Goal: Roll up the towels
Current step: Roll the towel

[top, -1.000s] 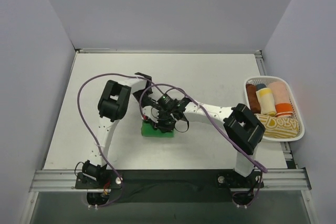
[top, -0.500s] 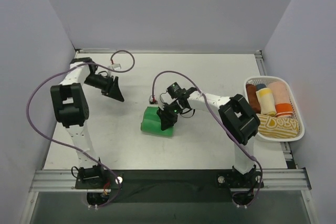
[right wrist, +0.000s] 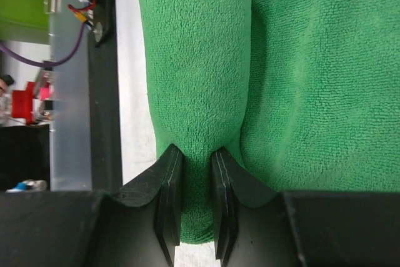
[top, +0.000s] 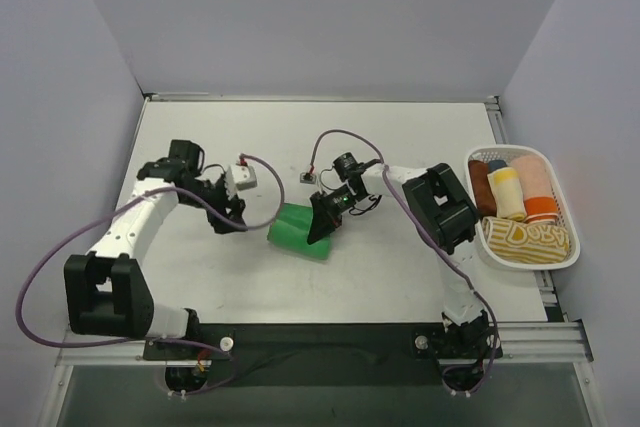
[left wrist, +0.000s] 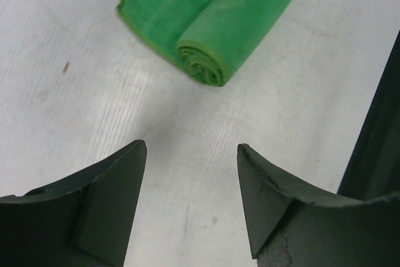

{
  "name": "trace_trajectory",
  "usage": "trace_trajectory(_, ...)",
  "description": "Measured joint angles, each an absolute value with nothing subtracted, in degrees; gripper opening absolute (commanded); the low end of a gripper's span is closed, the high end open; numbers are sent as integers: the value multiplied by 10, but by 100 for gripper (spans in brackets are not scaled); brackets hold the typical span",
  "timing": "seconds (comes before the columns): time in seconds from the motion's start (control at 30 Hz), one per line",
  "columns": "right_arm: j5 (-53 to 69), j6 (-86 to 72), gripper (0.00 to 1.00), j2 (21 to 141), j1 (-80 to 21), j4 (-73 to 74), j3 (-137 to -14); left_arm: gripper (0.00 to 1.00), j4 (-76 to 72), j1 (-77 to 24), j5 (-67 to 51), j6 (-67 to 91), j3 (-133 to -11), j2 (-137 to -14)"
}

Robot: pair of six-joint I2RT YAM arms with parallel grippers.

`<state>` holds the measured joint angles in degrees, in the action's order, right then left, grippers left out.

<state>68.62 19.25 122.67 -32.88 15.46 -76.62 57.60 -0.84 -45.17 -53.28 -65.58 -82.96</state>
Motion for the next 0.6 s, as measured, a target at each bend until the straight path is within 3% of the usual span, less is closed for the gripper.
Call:
trace_trajectory(0.3, 759, 166, 0, 1271, -308, 170, -785, 72, 418, -267, -359, -678, -502, -726)
trace_trajectory(0.6, 771, 160, 0, 1284, -306, 193, -796, 71, 253, -359, -286, -721, -455, -763)
